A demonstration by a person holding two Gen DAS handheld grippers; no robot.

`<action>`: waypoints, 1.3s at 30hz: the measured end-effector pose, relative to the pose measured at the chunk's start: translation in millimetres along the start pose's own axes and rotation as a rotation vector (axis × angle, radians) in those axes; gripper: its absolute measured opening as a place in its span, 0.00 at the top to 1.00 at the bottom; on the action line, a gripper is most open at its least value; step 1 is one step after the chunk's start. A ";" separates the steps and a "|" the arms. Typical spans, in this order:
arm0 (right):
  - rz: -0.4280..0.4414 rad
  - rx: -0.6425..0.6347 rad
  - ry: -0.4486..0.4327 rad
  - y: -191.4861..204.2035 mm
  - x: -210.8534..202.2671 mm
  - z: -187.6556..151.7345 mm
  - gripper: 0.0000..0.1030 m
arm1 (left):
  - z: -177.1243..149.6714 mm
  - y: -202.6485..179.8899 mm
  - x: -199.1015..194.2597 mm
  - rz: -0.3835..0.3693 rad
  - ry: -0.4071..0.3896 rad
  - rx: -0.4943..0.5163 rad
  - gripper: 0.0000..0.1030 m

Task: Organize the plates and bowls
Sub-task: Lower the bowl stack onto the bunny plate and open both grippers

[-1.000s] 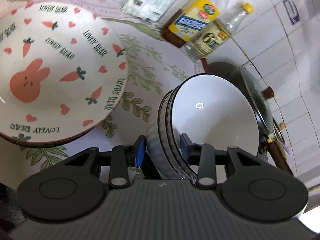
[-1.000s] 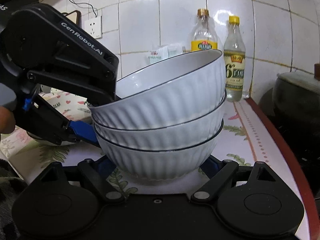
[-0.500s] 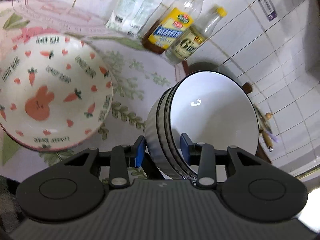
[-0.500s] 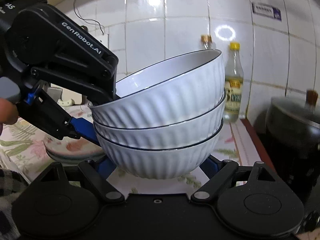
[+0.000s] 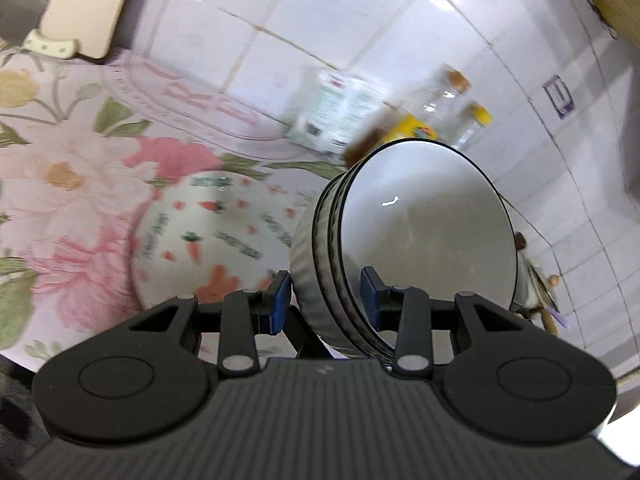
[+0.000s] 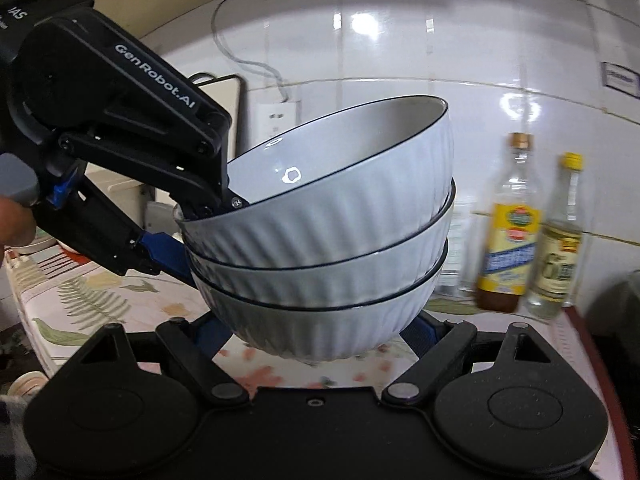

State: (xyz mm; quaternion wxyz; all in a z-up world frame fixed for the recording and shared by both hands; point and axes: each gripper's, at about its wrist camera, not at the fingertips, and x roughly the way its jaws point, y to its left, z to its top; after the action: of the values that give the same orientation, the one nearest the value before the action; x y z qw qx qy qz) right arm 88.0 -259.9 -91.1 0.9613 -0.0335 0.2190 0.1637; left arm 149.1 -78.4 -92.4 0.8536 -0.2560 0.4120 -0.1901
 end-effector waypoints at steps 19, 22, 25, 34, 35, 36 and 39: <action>0.013 0.003 0.235 13.2 94.6 -15.4 0.12 | 16.5 74.8 65.5 0.051 0.041 -0.087 0.66; 0.013 0.002 0.265 10.8 103.1 -20.6 0.12 | 15.7 79.0 70.4 0.061 0.048 -0.099 0.66; 0.008 0.005 0.287 12.5 106.2 -22.7 0.12 | 15.1 81.1 74.3 0.067 0.056 -0.094 0.65; 0.014 0.015 0.319 7.3 111.8 -22.5 0.12 | 12.7 80.5 76.3 0.067 0.056 -0.101 0.65; 0.009 0.017 0.318 7.6 111.1 -23.2 0.12 | 12.5 79.8 75.9 0.074 0.055 -0.105 0.65; 0.011 0.017 0.322 8.6 109.1 -23.4 0.11 | 13.1 77.0 75.7 0.085 0.057 -0.101 0.65; -0.002 0.020 0.328 10.6 98.4 -25.8 0.08 | 14.2 73.3 74.9 0.105 0.057 -0.081 0.64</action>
State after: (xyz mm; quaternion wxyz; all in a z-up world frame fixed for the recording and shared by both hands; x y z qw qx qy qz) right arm 157.6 -223.8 -156.8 0.9130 -0.0506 0.3746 0.1532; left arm 212.8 -56.1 -173.8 0.8392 -0.2630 0.4563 -0.1354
